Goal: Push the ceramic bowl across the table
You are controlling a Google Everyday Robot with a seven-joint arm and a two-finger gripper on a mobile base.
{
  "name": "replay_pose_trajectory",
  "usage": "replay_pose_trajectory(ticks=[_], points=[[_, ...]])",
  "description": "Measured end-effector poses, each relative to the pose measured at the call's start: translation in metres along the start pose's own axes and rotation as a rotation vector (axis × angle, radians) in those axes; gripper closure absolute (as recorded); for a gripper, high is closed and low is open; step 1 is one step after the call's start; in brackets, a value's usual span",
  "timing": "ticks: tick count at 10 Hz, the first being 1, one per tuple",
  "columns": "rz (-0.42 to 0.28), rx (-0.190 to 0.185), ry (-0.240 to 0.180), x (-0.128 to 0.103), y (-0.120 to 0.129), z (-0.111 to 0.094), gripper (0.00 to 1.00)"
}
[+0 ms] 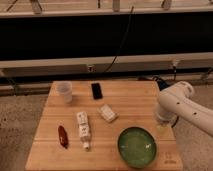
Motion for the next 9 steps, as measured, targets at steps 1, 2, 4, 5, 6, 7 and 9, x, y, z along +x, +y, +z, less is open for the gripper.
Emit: replay_pose_trajectory(ticks=[1, 2, 4, 5, 6, 7, 9], points=[[-0.003, -0.004, 0.000, -0.002, 0.002, 0.005, 0.48], [-0.005, -0.007, -0.001, -0.003, 0.002, 0.005, 0.59], [-0.006, -0.021, 0.002, -0.007, 0.006, 0.006, 0.79], [-0.006, -0.025, 0.002, -0.008, 0.007, 0.007, 0.88], [-0.004, -0.031, 0.001, -0.009, 0.008, 0.008, 0.94], [-0.003, -0.045, 0.002, -0.008, 0.011, 0.015, 0.96], [-0.004, -0.066, 0.003, -0.008, 0.016, 0.024, 0.96]])
